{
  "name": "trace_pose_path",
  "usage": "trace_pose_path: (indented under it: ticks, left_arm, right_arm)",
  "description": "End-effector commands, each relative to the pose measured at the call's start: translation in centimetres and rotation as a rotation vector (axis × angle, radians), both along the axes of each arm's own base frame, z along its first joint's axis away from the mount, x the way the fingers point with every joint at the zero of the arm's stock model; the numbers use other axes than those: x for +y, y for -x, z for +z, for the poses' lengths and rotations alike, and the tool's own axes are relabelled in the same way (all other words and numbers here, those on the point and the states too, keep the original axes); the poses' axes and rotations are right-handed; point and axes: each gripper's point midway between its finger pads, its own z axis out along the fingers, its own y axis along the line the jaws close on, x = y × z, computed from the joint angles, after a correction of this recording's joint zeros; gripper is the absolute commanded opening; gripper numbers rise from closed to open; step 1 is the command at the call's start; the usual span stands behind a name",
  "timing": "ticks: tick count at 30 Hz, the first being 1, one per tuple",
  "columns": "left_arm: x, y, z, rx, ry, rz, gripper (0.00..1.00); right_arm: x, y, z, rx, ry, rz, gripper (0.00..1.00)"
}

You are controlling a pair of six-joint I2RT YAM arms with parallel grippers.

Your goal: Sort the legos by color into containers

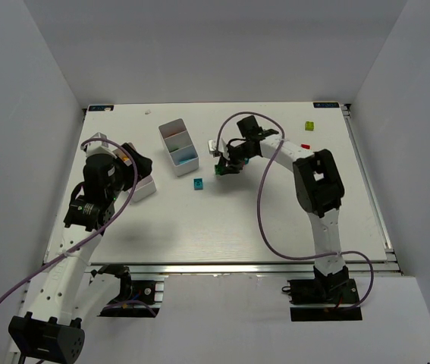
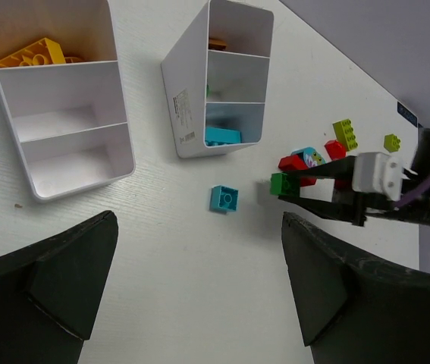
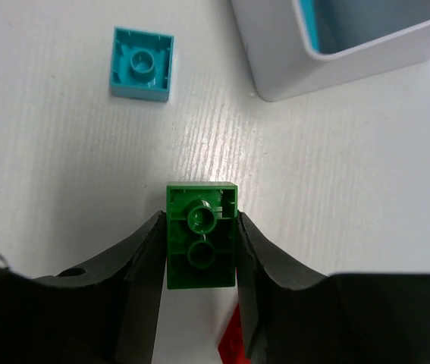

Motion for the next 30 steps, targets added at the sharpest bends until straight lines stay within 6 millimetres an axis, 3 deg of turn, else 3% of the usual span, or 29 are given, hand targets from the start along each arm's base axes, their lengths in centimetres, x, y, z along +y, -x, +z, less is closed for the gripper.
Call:
trace_pose_path:
  ticks: [1,7,11,13,18,23,30]
  left_arm:
    - [0.5,-0.4,2.8,-0.087,0.003,0.023,0.98]
    - [0.5,-0.5,3.2,-0.099,-0.004,0.020,0.98]
    - [0.4,-0.5,3.2,-0.101,-0.005,0.015,0.98]
    - [0.5,-0.5,3.2,-0.104,-0.003,0.017,0.98]
    - [0.6,-0.1,3.1,-0.105,-0.003,0.022,0.98]
    - [0.8,0.2,2.8,-0.101,-0.003,0.028,0.98]
    - [0.7,0.4,2.4,-0.099,0.005,0.028,0.98]
  right_arm:
    - [1.0,-0.9,8.5,-0.142,-0.170,-0.040,0.07]
    - [2.6,-1.3,14.3,-0.258,-0.299,-0.097,0.04]
    - [5.6,-1.5,15.9,-0.350,-0.338,-0.085,0.04]
    - [6.7,-1.8,15.2,-0.381,-0.324,-0.079,0.04]
    - [9.7,-3.4,15.8,-0.489,-0.350,-0.101,0.05]
    - [11.2,-4.8,16.4,-0.547,-0.362,-0.140,0.04]
    - [12.5,-5.3,14.7,-0.574,-0.343,-0.144,0.11]
